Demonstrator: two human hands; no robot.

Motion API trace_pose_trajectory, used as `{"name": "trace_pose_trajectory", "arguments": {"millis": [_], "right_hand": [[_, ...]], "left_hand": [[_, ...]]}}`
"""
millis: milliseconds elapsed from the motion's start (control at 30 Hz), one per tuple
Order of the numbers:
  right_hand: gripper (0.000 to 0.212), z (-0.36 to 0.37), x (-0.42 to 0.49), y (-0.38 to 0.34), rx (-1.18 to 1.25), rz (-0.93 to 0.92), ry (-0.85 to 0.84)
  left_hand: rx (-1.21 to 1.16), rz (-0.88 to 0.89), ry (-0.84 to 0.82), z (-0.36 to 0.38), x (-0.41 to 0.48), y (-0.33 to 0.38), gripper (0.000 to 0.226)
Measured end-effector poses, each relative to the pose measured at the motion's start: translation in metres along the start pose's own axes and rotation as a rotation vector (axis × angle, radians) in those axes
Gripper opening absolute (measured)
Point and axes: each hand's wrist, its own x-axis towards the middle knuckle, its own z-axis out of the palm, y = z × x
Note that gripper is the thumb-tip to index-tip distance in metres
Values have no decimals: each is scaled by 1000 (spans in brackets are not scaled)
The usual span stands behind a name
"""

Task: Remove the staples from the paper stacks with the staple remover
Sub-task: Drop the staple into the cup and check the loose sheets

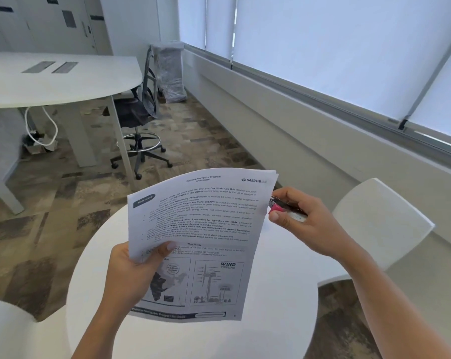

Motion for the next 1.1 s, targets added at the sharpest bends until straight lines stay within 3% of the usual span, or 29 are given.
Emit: {"name": "trace_pose_trajectory", "arguments": {"millis": [333, 500, 767, 1100], "right_hand": [[21, -1, -1, -10, -37, -40, -20], [25, 0, -3, -9, -109, -44, -29], [39, -3, -2, -10, 13, -51, -37], [22, -25, 15, -22, -4, 7, -24]], "left_hand": [[29, 31, 19, -2, 1, 7, 27], [28, 44, 15, 1, 2, 9, 32], [78, 16, -27, 5, 2, 6, 33], [42, -55, -60, 8, 5, 1, 18]]}}
